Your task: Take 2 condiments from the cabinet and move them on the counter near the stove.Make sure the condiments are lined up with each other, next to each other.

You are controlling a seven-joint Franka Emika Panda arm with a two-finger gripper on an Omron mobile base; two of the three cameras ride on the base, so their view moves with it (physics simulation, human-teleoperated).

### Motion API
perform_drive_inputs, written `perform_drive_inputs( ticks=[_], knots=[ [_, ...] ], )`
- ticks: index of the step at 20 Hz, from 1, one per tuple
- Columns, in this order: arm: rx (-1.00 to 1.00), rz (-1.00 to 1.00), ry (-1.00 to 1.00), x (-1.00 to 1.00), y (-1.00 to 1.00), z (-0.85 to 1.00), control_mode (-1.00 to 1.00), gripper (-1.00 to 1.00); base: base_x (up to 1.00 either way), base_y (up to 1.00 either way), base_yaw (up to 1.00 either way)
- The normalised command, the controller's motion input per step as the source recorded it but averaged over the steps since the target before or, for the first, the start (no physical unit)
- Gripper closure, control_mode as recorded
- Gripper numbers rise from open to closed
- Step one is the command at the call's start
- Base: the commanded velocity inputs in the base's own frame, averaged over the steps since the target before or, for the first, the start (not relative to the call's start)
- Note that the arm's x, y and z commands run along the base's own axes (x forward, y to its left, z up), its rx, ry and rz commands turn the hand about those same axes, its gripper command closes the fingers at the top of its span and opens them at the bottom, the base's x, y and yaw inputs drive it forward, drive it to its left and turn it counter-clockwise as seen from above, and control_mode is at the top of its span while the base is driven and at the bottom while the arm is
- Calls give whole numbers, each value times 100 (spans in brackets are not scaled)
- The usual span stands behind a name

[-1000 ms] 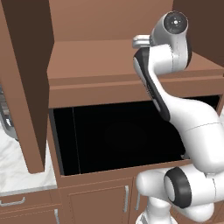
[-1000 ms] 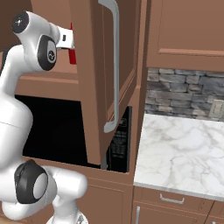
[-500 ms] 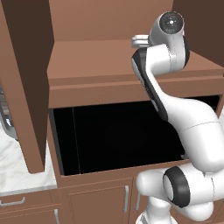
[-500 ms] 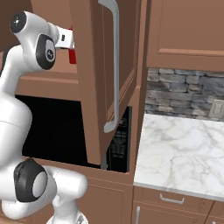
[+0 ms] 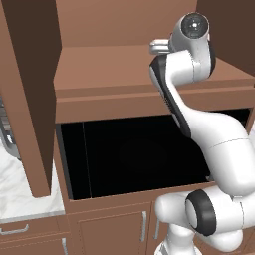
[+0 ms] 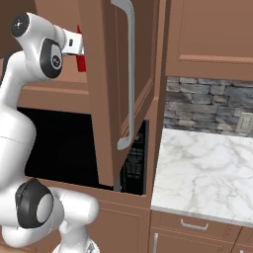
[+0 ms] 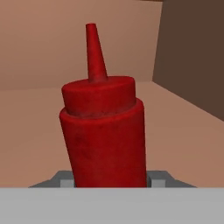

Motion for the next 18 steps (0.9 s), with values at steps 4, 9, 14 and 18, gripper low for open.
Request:
perform_drive_inputs(
  ticks=[4, 9, 14, 18],
  knots=[
    [0, 0, 0, 0, 0, 0, -100, 100, 0, 0, 0],
    [0, 0, 0, -26, 0, 0, -100, 100, 0, 0, 0],
    [-4, 0, -3, -97, 9, -6, -100, 100, 0, 0, 0],
    [-2, 1, -3, -100, 18, 0, -100, 100, 0, 0, 0]
  ],
)
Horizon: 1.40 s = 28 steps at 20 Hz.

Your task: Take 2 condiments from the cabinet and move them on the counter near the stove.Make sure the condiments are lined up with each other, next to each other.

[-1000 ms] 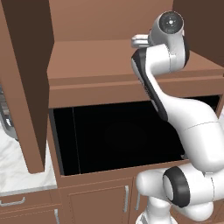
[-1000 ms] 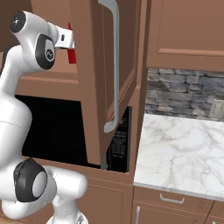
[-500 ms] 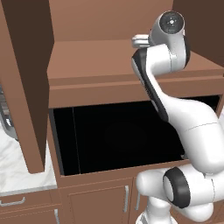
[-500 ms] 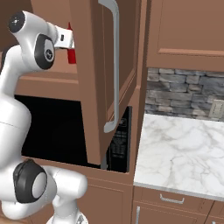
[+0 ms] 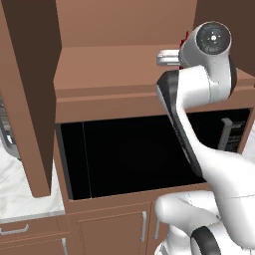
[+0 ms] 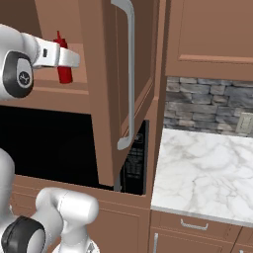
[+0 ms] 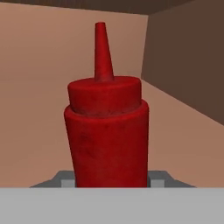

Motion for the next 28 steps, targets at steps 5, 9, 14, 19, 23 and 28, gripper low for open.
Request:
perform_drive_inputs(
  ticks=[5, 9, 14, 19, 23, 28],
  knots=[
    [-2, 14, 0, -100, 15, 0, -100, 100, 0, 0, 0],
    [0, 24, 0, -100, 0, -1, -100, 100, 0, 0, 0],
    [-1, 19, -1, -97, 0, -26, -100, 100, 0, 0, 0],
    [-2, 8, -7, -63, -4, -19, -100, 100, 0, 0, 0],
    [-4, 0, -14, -43, -21, -1, -100, 100, 0, 0, 0],
    [0, -5, -7, -40, -30, 0, -100, 100, 0, 0, 0]
  ],
)
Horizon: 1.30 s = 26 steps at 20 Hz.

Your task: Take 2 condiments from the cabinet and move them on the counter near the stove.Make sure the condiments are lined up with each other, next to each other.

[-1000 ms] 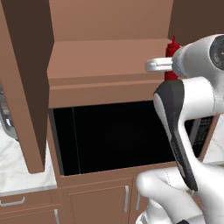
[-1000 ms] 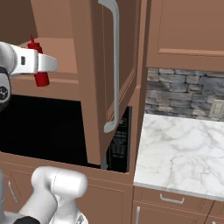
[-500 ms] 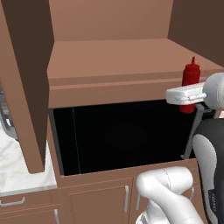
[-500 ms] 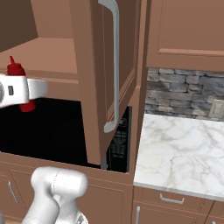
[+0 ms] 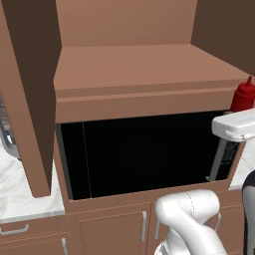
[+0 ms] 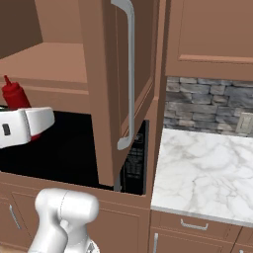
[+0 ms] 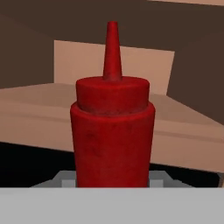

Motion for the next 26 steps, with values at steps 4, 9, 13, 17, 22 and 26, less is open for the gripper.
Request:
perform_drive_inputs(
  ticks=[4, 9, 13, 17, 22, 26],
  knots=[
    [0, -3, -1, -11, -18, 0, -100, 100, 0, 0, 0],
    [0, 0, 2, 0, -1, 0, -100, 100, 0, 0, 0],
    [0, 0, 0, 0, 0, 0, -100, 100, 0, 0, 0],
    [0, 0, 0, -4, 0, 0, 100, 100, -9, 0, -1],
    [0, 0, 0, 0, 0, 0, 100, 100, -58, 0, -31],
    [0, 0, 0, 0, 0, 0, 100, 100, -72, 2, -46]
  ],
)
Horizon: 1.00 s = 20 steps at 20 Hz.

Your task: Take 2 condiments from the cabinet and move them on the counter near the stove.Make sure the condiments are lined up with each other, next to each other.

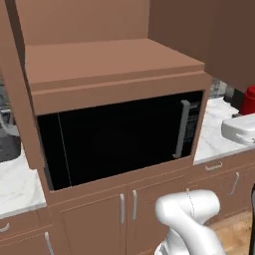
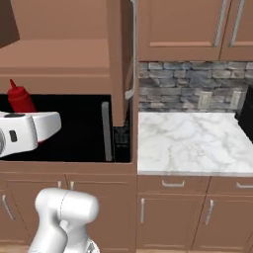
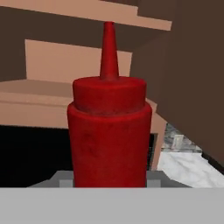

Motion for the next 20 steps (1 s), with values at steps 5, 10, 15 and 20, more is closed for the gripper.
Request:
perform_drive_inputs(
  ticks=[5, 10, 15, 20],
  knots=[
    [0, 0, 0, 0, 0, 0, 100, 100, -78, 11, -45],
    [0, 0, 0, 0, 0, 0, 100, 100, -81, 5, -50],
    [0, 0, 0, 0, 0, 0, 100, 100, -68, -3, -72],
    [0, 0, 0, 0, 0, 0, 100, 100, -46, 0, -74]
  ],
)
